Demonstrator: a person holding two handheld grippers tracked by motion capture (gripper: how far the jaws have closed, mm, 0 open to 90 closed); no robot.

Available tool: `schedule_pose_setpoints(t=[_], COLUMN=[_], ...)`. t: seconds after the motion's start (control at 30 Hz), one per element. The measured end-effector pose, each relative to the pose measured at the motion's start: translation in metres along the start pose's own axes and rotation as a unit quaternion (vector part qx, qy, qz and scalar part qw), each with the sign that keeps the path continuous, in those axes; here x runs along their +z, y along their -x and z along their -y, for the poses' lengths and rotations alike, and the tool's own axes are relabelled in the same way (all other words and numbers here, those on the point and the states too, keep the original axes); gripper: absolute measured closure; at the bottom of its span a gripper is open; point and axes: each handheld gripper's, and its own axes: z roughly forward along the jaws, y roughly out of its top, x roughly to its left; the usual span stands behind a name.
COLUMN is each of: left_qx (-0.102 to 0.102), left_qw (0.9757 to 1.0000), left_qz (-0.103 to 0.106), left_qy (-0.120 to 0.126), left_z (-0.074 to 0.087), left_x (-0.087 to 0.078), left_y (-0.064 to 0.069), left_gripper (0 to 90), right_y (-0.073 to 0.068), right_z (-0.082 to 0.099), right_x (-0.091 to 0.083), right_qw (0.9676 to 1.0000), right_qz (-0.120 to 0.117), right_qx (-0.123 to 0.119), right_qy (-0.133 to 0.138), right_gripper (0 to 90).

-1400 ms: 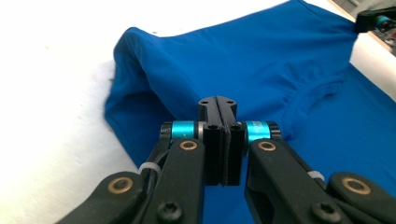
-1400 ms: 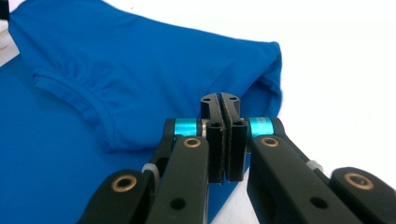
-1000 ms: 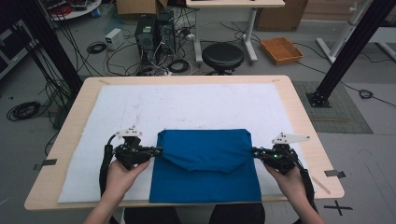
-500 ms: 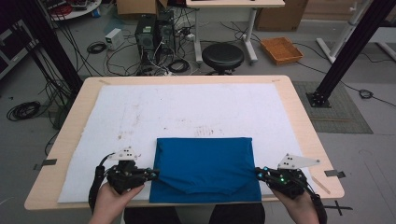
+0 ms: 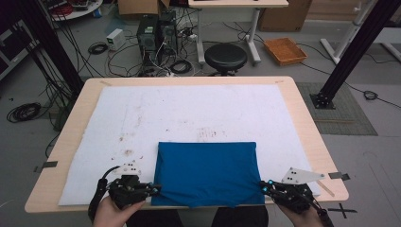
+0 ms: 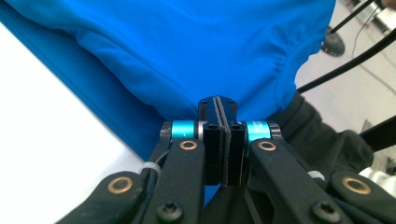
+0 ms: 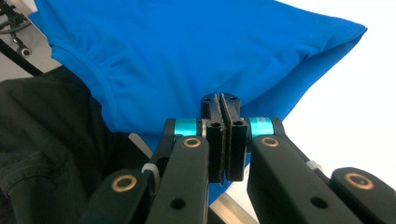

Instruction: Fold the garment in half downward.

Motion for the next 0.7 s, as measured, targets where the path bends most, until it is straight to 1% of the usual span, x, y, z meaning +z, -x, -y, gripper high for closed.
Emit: schedule_pose_setpoints(t=[0.07, 0.1, 0.13, 0.17, 0.2, 0.23, 0.3, 0.33, 0.37, 0.4, 0.43, 0.47, 0.5, 0.57, 0.63, 0.7], left_qx=[0.002, 0.001, 0.003, 0.002, 0.006, 0.009, 0.008, 0.005, 0.008, 0.011, 0.009, 0.009, 0.007, 0.010, 0.004, 0.004], left_qw=[1.0000, 1.0000, 1.0000, 1.0000, 0.9999, 0.9998, 0.9994, 0.9991, 0.9989, 0.9985, 0.9979, 0.9972, 0.9964, 0.9942, 0.9925, 0.9905], left_qz=[-0.003, -0.003, -0.007, -0.010, -0.011, -0.016, -0.034, -0.040, -0.045, -0.050, -0.055, -0.063, -0.071, -0.090, -0.099, -0.112], left_qy=[-0.003, 0.000, 0.001, -0.002, -0.002, -0.001, 0.002, 0.008, 0.011, 0.019, 0.032, 0.039, 0.047, 0.060, 0.072, 0.080], left_z=[0.002, 0.004, 0.005, 0.007, 0.008, 0.009, 0.009, 0.008, 0.005, 0.003, -0.001, -0.006, -0.011, -0.022, -0.033, -0.044], left_x=[0.002, 0.003, 0.004, 0.005, 0.006, 0.006, 0.006, 0.006, 0.004, 0.003, 0.002, 0.000, -0.001, -0.001, 0.001, 0.006], left_y=[-0.001, -0.001, -0.002, -0.002, -0.002, -0.002, -0.001, -0.001, -0.002, -0.004, -0.006, -0.009, -0.013, -0.022, -0.033, -0.043], left_gripper=[88.9, 88.8, 87.1, 81.7, 77.0, 70.7, 61.9, 57.2, 54.0, 53.9, 53.7, 52.3, 50.9, 50.6, 49.4, 49.5], right_y=[-0.001, -0.001, -0.002, -0.001, 0.000, 0.001, 0.006, 0.009, 0.013, 0.017, 0.021, 0.025, 0.030, 0.041, 0.053, 0.066], right_z=[0.002, 0.003, 0.003, 0.004, 0.004, 0.004, 0.004, 0.003, 0.001, -0.001, -0.004, -0.008, -0.012, -0.021, -0.030, -0.039], right_x=[0.001, 0.002, 0.002, 0.003, 0.003, 0.003, 0.003, 0.002, 0.002, 0.003, 0.003, 0.004, 0.006, 0.011, 0.017, 0.025], right_qw=[1.0000, 1.0000, 1.0000, 0.9999, 0.9999, 0.9999, 0.9999, 0.9999, 0.9998, 0.9997, 0.9995, 0.9992, 0.9990, 0.9983, 0.9974, 0.9963], right_qz=[0.001, 0.001, -0.001, -0.001, -0.002, 0.004, 0.008, 0.014, 0.020, 0.024, 0.027, 0.034, 0.038, 0.048, 0.056, 0.065], right_qx=[0.000, -0.002, -0.002, -0.004, -0.002, 0.000, 0.002, 0.004, 0.008, 0.009, 0.016, 0.018, 0.021, 0.027, 0.036, 0.048], right_qy=[-0.004, -0.005, -0.007, -0.010, -0.012, -0.012, -0.008, -0.005, -0.002, 0.002, 0.005, 0.009, 0.012, 0.020, 0.026, 0.031], right_gripper=[89.4, 89.1, 87.1, 84.1, 81.6, 80.1, 79.0, 77.2, 76.6, 75.3, 73.2, 72.4, 71.8, 70.8, 70.1, 69.6])
